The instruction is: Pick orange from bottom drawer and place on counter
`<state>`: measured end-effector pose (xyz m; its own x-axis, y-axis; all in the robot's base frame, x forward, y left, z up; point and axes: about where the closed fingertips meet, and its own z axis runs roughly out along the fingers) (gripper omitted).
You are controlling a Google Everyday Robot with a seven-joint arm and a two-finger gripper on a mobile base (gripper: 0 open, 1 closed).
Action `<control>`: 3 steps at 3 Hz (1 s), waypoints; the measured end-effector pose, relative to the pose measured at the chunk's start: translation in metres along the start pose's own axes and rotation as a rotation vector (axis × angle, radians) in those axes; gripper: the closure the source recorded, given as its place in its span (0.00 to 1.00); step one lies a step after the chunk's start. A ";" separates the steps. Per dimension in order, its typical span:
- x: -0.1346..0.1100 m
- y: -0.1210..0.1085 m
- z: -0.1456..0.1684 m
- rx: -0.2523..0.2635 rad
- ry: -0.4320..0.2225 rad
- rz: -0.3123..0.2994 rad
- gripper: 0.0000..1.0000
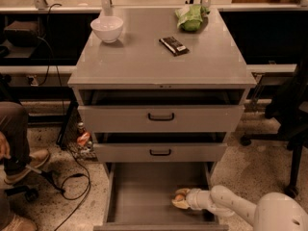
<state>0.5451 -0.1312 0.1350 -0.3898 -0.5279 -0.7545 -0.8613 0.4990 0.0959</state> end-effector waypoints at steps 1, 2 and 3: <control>-0.028 -0.011 -0.036 -0.042 -0.138 0.001 1.00; -0.050 -0.013 -0.073 -0.092 -0.257 -0.008 1.00; -0.069 -0.022 -0.108 -0.141 -0.376 0.003 1.00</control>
Offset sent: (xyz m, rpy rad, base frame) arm -0.0042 -0.0518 0.1438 0.4304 -0.1260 0.1174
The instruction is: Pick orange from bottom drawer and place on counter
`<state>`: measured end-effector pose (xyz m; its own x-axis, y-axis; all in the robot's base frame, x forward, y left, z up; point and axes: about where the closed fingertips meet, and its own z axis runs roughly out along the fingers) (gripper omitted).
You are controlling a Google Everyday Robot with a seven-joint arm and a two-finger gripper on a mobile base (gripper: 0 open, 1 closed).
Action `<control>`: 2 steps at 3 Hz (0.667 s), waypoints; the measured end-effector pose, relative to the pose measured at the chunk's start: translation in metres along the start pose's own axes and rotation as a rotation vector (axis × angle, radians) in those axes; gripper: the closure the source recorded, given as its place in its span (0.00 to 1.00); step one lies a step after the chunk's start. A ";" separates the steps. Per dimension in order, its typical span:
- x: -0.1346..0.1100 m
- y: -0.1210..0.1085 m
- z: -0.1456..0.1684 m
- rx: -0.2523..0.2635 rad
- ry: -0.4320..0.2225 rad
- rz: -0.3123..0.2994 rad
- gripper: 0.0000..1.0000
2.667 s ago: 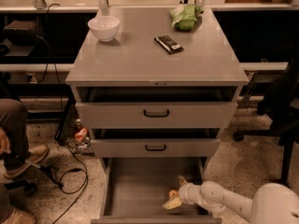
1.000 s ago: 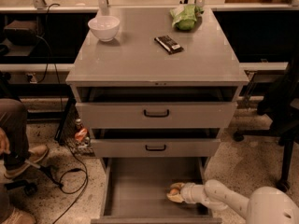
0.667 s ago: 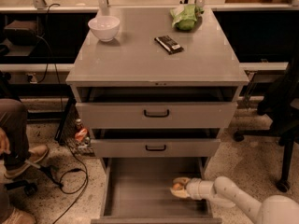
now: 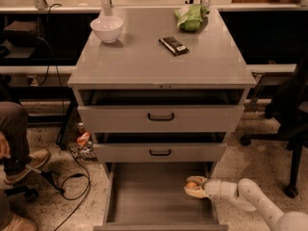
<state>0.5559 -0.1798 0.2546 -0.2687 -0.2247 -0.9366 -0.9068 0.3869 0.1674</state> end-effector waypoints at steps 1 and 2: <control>-0.013 0.015 -0.004 -0.076 -0.042 -0.007 1.00; -0.014 0.016 -0.004 -0.077 -0.043 -0.008 1.00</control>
Offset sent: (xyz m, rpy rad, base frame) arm -0.0088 0.0009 0.0222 0.0516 -0.0214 0.0526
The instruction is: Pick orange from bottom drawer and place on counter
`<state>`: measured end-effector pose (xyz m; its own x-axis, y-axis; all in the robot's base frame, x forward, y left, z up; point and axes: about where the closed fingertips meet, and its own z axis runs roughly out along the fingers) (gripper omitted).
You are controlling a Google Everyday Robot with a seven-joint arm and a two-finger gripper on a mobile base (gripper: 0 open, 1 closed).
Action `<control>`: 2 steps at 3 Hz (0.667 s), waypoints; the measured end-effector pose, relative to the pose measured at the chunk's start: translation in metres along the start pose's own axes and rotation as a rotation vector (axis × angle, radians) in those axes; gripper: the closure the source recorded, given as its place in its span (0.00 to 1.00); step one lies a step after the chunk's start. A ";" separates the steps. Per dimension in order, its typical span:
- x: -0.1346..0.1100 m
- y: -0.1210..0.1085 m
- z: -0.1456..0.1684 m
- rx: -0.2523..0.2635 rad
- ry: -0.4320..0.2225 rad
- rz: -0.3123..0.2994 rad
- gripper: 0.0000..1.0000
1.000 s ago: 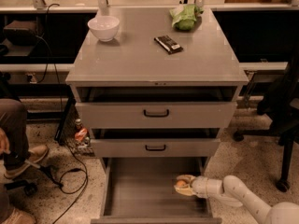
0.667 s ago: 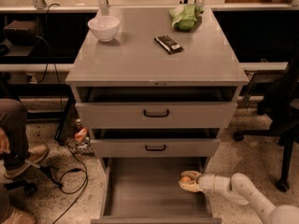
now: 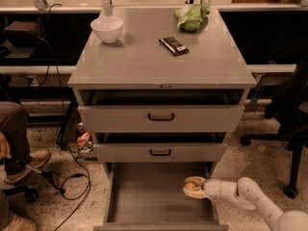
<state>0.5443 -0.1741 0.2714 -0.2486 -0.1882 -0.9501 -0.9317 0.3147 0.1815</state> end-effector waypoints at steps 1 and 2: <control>-0.036 0.017 -0.016 0.026 -0.021 -0.089 1.00; -0.094 0.040 -0.046 0.096 -0.051 -0.214 1.00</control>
Offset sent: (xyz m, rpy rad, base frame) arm -0.0716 -0.0048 0.1862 -0.0358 -0.3685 -0.0560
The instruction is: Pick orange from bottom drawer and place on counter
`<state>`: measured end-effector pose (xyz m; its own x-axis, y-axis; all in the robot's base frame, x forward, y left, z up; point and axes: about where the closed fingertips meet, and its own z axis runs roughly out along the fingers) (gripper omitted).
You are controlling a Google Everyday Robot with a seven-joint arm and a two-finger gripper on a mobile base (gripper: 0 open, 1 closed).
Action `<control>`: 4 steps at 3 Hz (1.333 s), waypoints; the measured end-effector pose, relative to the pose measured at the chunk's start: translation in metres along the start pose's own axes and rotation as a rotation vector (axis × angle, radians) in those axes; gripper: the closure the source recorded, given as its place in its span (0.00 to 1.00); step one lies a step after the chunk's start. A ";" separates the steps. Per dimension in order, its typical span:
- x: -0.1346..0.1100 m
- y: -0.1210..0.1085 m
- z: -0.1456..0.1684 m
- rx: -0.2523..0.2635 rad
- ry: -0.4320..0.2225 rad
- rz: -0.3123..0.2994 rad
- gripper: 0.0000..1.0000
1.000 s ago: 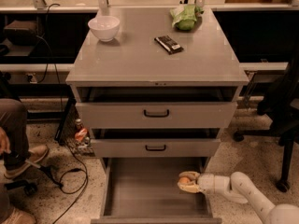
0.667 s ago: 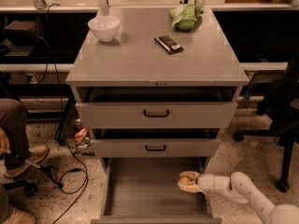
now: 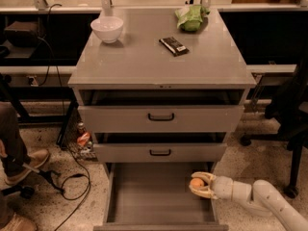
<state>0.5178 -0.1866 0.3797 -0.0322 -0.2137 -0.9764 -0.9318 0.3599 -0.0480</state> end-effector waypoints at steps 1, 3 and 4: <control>-0.060 0.024 -0.016 0.012 -0.050 -0.094 1.00; -0.109 0.039 -0.025 -0.034 -0.088 -0.181 1.00; -0.155 0.038 -0.033 -0.029 -0.112 -0.262 1.00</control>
Offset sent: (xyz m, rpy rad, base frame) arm -0.0732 0.0137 0.1793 0.0314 -0.3103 0.1716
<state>0.4751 -0.1698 0.5361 0.2499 -0.1937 -0.9487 -0.9131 0.2789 -0.2974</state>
